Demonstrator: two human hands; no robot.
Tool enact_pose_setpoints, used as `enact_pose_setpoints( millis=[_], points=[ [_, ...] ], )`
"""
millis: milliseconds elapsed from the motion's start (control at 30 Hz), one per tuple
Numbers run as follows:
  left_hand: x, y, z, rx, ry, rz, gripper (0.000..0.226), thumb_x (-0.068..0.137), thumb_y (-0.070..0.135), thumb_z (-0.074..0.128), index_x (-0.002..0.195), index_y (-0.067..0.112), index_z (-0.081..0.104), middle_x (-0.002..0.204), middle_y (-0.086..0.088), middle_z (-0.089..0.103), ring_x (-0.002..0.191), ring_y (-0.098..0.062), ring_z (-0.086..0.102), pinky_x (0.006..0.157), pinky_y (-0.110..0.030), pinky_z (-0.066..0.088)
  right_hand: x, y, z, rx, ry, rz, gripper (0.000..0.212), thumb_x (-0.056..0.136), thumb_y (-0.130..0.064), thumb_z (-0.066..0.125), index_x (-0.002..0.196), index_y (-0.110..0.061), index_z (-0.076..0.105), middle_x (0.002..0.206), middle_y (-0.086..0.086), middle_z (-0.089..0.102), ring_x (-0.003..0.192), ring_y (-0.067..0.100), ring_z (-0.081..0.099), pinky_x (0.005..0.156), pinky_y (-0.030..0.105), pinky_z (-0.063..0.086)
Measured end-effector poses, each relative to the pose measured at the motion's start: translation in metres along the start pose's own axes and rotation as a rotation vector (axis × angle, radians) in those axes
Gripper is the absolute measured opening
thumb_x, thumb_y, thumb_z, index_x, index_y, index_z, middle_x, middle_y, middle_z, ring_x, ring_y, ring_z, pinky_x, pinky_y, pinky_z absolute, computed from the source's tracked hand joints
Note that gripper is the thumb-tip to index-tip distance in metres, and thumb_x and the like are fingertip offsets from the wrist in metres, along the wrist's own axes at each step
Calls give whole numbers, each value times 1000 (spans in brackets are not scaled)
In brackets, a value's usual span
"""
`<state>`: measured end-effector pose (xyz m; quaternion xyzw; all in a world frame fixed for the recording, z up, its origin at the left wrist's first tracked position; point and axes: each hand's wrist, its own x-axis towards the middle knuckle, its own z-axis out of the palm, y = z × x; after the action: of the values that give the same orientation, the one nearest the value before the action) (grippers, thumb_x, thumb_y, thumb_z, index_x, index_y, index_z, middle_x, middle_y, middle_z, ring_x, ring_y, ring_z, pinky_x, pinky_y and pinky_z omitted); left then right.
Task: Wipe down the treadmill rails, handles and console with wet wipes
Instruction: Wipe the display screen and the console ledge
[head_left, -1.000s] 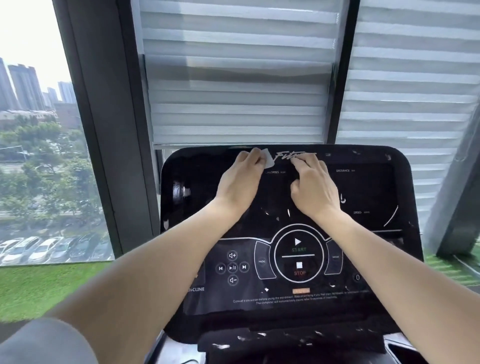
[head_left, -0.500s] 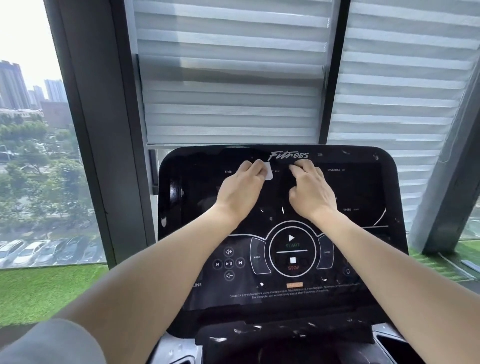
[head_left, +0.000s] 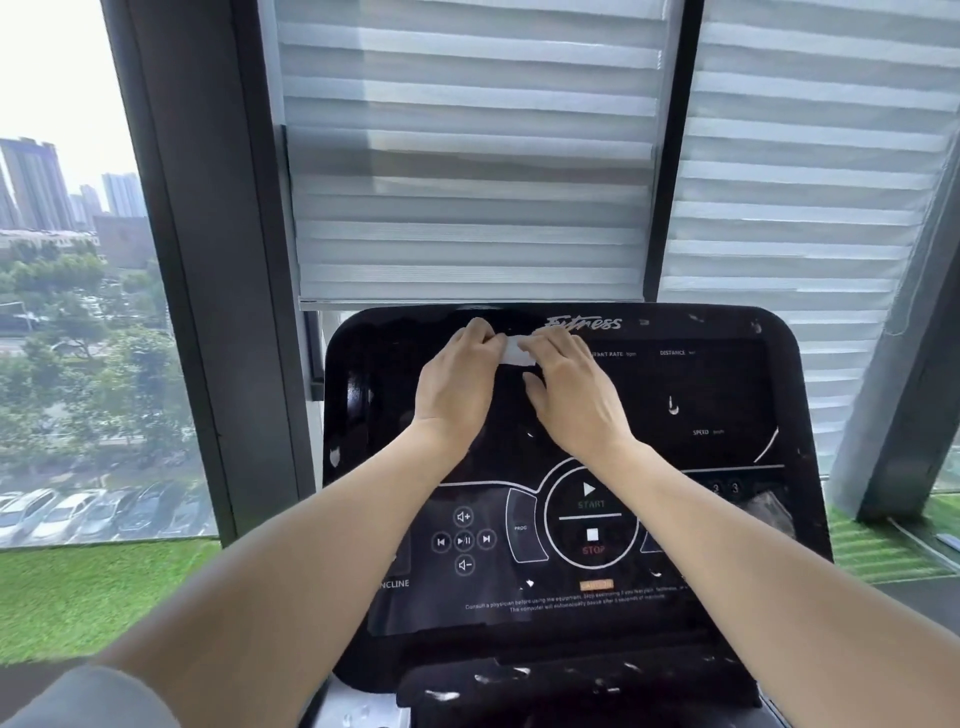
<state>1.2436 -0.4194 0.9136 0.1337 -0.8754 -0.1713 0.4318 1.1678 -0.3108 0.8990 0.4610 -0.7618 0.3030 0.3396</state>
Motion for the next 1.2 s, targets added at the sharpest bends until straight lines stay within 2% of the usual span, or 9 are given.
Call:
enact_pose_setpoints(
  millis=[100, 267, 433, 567, 667, 733, 833, 1067, 1200],
  points=[
    [-3, -8, -2, -54, 21, -24, 24, 96, 36, 40, 90, 23, 59, 86, 8, 63, 80, -11, 56, 64, -27, 37, 4, -7, 17, -20, 38, -70, 32, 81, -3, 65, 113, -9, 63, 109, 3, 60, 99, 25, 55, 62, 38, 52],
    [-14, -42, -14, 147, 172, 120, 25, 95, 17, 53, 117, 16, 65, 106, 7, 59, 89, -11, 55, 64, -29, 45, 19, 1, 24, -178, 140, -125, 22, 62, 7, 77, 76, -7, 68, 76, 4, 60, 68, 25, 56, 53, 30, 49],
    [-32, -73, -43, 254, 252, -13, 32, 92, 13, 58, 123, 18, 63, 112, 3, 60, 104, -20, 54, 85, -34, 43, 34, -2, 26, -100, 273, 141, 11, 83, 1, 61, 88, -5, 68, 80, 10, 57, 76, 29, 56, 57, 34, 46],
    [-45, -89, -47, 295, 239, -28, 33, 90, 12, 60, 123, 16, 63, 111, 1, 59, 104, -22, 54, 91, -37, 42, 21, -15, 46, -183, 226, -88, 32, 58, 10, 77, 85, -7, 72, 75, 9, 55, 60, 24, 53, 43, 21, 32],
    [-49, -93, -45, 310, 242, -26, 34, 89, 11, 61, 123, 16, 63, 111, 1, 59, 103, -22, 55, 91, -36, 43, 25, -9, 38, -193, 136, -215, 28, 60, 6, 79, 83, -7, 70, 76, 6, 56, 61, 24, 54, 40, 22, 37],
    [-52, -94, -43, 308, 247, -22, 36, 88, 9, 62, 123, 16, 63, 111, 1, 60, 102, -22, 57, 91, -36, 44, 35, -5, 27, -154, 175, -108, 12, 77, -1, 68, 88, -6, 67, 82, 8, 58, 70, 27, 58, 49, 29, 46],
    [-54, -96, -40, 312, 258, -2, 37, 85, 6, 64, 121, 14, 64, 109, -1, 61, 99, -24, 59, 90, -38, 46, 52, 1, 23, -132, 264, 188, 21, 93, -7, 48, 107, -6, 64, 99, 13, 57, 83, 32, 59, 62, 31, 39],
    [-64, -100, -33, 333, 246, 27, 42, 80, 0, 68, 120, 11, 65, 109, -2, 60, 97, -24, 60, 87, -40, 49, 9, -33, 54, -163, 115, -193, 32, 56, 6, 81, 80, -13, 74, 71, 6, 52, 53, 20, 47, 43, 17, 29],
    [-71, -102, -34, 344, 244, 25, 42, 80, 1, 68, 120, 11, 65, 110, -2, 61, 98, -24, 61, 88, -40, 50, 29, -16, 31, -143, 129, -94, 13, 75, 0, 68, 84, -10, 70, 78, 7, 54, 62, 28, 55, 50, 25, 32]
  ],
)
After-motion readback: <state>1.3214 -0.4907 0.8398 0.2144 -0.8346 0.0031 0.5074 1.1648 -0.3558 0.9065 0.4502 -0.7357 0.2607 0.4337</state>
